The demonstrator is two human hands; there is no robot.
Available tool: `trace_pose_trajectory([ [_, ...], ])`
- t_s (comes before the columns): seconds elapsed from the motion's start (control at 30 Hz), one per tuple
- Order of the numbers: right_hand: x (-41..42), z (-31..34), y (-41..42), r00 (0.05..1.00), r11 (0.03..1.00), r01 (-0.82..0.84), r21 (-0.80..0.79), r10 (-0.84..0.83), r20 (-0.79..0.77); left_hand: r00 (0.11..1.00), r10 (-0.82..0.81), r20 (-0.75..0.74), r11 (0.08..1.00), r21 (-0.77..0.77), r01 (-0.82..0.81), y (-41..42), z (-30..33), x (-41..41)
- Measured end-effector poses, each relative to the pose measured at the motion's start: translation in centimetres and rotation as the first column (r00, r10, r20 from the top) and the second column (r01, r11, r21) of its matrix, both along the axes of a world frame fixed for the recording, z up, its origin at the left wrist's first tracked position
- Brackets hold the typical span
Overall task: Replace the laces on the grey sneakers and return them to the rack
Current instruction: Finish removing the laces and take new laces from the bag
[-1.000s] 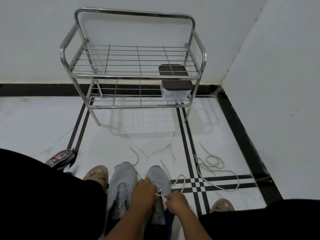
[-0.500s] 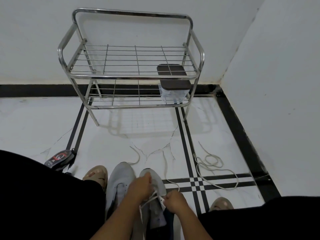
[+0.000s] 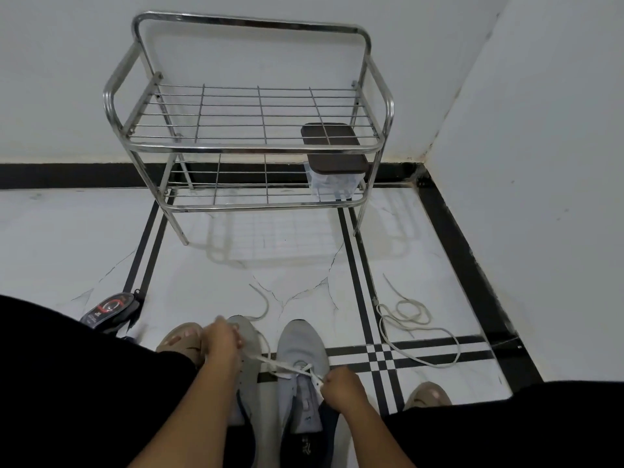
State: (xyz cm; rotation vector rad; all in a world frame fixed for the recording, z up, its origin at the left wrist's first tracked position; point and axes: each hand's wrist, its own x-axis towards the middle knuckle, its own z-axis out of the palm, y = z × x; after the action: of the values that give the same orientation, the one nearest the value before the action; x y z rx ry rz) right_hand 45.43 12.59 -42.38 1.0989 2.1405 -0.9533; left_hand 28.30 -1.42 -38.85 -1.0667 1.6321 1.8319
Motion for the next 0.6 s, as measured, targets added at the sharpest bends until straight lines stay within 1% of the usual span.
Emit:
trace_pose_trajectory([
  [0.03, -0.1, 0.0, -0.1, 1.000, 1.000, -0.017, 0.002, 0.017, 0.004, 0.945, -0.324, -0.050, 0.915, -0.271, 0.299, 0.4, -0.4, 0.1],
  [0.07, -0.2, 0.0, -0.2, 1.000, 1.000, -0.030, 0.007, 0.030, 0.004, 0.762, -0.643, -0.075, 0.696, -0.473, 0.540, 0.9, -1.1, 1.0],
  [0.1, -0.3, 0.0, -0.2, 0.999, 0.999, -0.035, 0.014, 0.035, 0.000, 0.451, -0.892, -0.027, 0.378, -0.593, 0.711, 1.5, -1.8, 2.5],
  [0.13, -0.4, 0.1, -0.3, 0.999, 0.999, -0.036, 0.019, 0.036, 0.001, 0.137, -0.988, 0.065, 0.063, -0.643, 0.763, 2.1, -2.1, 4.6],
  [0.17, -0.4, 0.2, -0.4, 0.999, 0.999, -0.040, 0.021, 0.040, 0.000, -0.090, -0.976, 0.196, -0.198, -0.655, 0.729, 2.6, -2.2, 6.6],
  [0.2, -0.4, 0.3, -0.4, 0.999, 0.999, -0.044, 0.017, 0.044, 0.002, -0.207, -0.937, 0.283, -0.347, -0.663, 0.663, 2.7, -2.8, 8.2],
  [0.23, -0.2, 0.3, -0.5, 0.999, 0.999, -0.051, 0.014, 0.051, 0.003, -0.250, -0.916, 0.315, -0.402, -0.692, 0.599, 2.8, -3.5, 9.3],
  [0.27, -0.1, 0.3, -0.4, 0.999, 0.999, -0.051, 0.008, 0.050, 0.005, -0.219, -0.924, 0.314, -0.382, -0.719, 0.580, 2.8, -3.7, 10.1],
  [0.3, 0.0, 0.4, -0.4, 0.999, 0.999, -0.047, 0.006, 0.046, 0.004, -0.123, -0.951, 0.284, -0.296, -0.717, 0.631, 2.7, -3.8, 10.3],
  [0.33, 0.1, 0.3, -0.3, 1.000, 1.000, -0.027, -0.003, 0.027, 0.003, 0.060, -0.983, 0.175, -0.083, -0.708, 0.701, 2.7, -3.6, 9.9],
  [0.37, 0.2, 0.2, -0.2, 1.000, 1.000, -0.013, -0.017, 0.013, -0.003, 0.360, -0.931, 0.054, 0.254, -0.611, 0.749, 2.7, -3.0, 9.1],
  [0.4, 0.3, 0.0, -0.1, 1.000, 0.999, 0.006, -0.033, -0.006, -0.001, 0.642, -0.767, -0.015, 0.572, -0.470, 0.672, 2.7, -2.2, 7.5],
  [0.43, 0.3, -0.1, 0.0, 1.000, 0.999, 0.021, -0.043, -0.021, 0.003, 0.823, -0.566, -0.055, 0.783, -0.349, 0.515, 2.3, -1.8, 5.8],
  [0.47, 0.3, 0.0, -0.1, 0.999, 0.998, 0.037, -0.048, -0.037, 0.011, 0.905, -0.421, -0.064, 0.875, -0.291, 0.387, 1.9, -1.6, 4.1],
  [0.5, 0.3, 0.0, -0.1, 0.999, 0.998, 0.041, -0.047, -0.040, 0.017, 0.914, -0.403, -0.041, 0.870, -0.328, 0.369, 1.6, -1.5, 2.6],
  [0.53, 0.2, 0.0, -0.1, 0.999, 0.998, 0.046, -0.051, -0.044, 0.028, 0.896, -0.444, -0.014, 0.819, -0.412, 0.400, 1.3, -1.2, 1.7],
  [0.57, 0.1, -0.1, -0.1, 0.998, 0.998, 0.044, -0.053, -0.042, 0.038, 0.868, -0.497, 0.011, 0.741, -0.516, 0.431, 1.2, -1.2, 1.3],
  [0.6, 0.0, 0.0, -0.1, 0.998, 0.997, 0.045, -0.059, -0.042, 0.052, 0.817, -0.576, 0.026, 0.634, -0.616, 0.467, 1.2, -0.9, 1.6],
])
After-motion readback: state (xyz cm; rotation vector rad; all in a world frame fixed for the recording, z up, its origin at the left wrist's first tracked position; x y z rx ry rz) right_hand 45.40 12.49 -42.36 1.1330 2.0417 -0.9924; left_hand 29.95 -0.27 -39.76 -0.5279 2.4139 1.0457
